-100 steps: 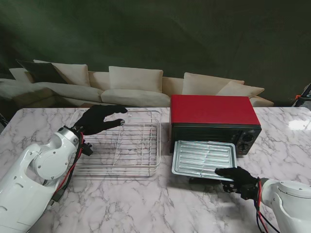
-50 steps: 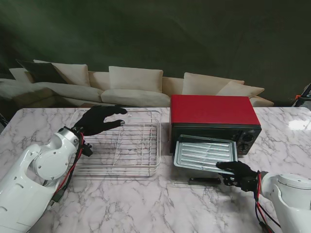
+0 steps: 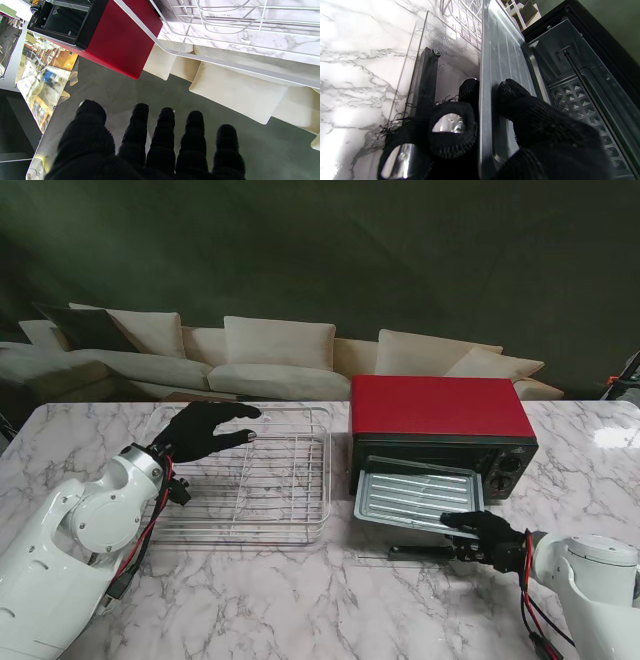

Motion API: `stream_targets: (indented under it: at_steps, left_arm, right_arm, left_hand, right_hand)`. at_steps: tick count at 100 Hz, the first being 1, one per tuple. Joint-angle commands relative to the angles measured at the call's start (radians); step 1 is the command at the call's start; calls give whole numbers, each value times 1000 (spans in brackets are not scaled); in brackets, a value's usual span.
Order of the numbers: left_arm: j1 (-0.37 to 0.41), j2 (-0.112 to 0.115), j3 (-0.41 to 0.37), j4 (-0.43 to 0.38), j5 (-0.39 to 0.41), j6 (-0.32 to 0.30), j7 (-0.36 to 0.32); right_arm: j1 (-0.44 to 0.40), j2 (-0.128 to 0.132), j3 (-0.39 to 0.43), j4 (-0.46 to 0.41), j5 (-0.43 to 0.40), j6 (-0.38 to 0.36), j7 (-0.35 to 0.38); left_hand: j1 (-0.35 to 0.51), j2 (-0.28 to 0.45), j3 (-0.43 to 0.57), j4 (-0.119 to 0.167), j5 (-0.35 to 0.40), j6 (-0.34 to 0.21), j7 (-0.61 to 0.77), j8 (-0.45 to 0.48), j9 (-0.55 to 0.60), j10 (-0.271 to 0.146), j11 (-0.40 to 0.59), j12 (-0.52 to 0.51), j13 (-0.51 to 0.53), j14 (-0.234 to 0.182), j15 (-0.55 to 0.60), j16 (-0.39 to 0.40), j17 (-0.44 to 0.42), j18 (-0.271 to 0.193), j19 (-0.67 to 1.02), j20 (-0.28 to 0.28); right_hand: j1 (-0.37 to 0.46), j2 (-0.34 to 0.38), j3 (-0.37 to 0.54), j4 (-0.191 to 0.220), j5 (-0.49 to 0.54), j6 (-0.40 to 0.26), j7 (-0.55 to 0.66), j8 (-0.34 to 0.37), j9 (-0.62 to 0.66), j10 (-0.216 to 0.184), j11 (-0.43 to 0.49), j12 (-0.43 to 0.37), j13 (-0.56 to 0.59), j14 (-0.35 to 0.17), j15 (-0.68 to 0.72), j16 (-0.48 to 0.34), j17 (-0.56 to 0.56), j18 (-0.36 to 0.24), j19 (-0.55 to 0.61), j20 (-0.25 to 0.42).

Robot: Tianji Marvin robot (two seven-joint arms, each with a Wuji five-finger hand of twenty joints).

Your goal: Slide the trays into the oven

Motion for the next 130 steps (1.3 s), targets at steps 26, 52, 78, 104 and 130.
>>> stream_targets:
  at_steps: [26, 52, 78, 104, 130]
  left_arm:
    - [2, 1, 2, 0, 1, 6, -20]
    - [-3, 2, 6, 2, 0, 8, -26]
    - [-6, 2, 7, 5, -1, 6, -24]
    - [-9, 2, 8, 5, 0, 5, -25]
    - [-13, 2, 9, 7, 2, 3, -26]
  right_arm:
    - [4, -2, 2, -13, -1, -18, 1]
    - [25, 12, -3, 17, -37, -46, 47]
    - [25, 19, -5, 28, -50, -54, 71]
    - [11, 23, 5, 35, -47, -71, 92]
    - [-6, 28, 21, 41, -55, -92, 114]
  left_hand:
    - [28, 35, -27, -16, 26, 12, 6, 10, 13, 2, 5, 13, 13, 8, 5, 12, -18, 33, -2, 13]
    - [26, 36, -28, -16, 25, 13, 5, 9, 13, 2, 4, 13, 14, 6, 5, 12, -18, 33, -3, 13]
    - [27, 38, -27, -16, 24, 12, 5, 9, 13, 3, 4, 13, 13, 8, 4, 12, -18, 33, -5, 13]
    - [27, 37, -27, -16, 25, 15, 5, 9, 14, 2, 4, 13, 12, 7, 4, 12, -18, 33, -6, 14]
    - [26, 39, -28, -16, 25, 12, 5, 9, 13, 2, 4, 13, 13, 7, 4, 12, -17, 33, -8, 14]
  right_hand:
    - [48, 48, 40, 68, 30, -147, 71, 55, 8, -25, 105, 36, 14, -80, 54, 3, 69, -178, 226, -17]
    - [41, 64, 13, 80, 25, -188, 68, 72, 2, -51, 113, 62, 16, -110, 70, 3, 73, -211, 240, -28]
    - [42, 65, 11, 84, 25, -190, 68, 78, 4, -52, 114, 70, 16, -114, 77, 2, 74, -216, 248, -33]
    - [42, 64, 13, 87, 23, -186, 68, 83, 2, -51, 116, 77, 15, -117, 84, 1, 74, -218, 253, -37]
    - [41, 63, 14, 89, 23, -187, 68, 85, 3, -51, 115, 80, 15, -118, 85, -1, 74, -217, 256, -40]
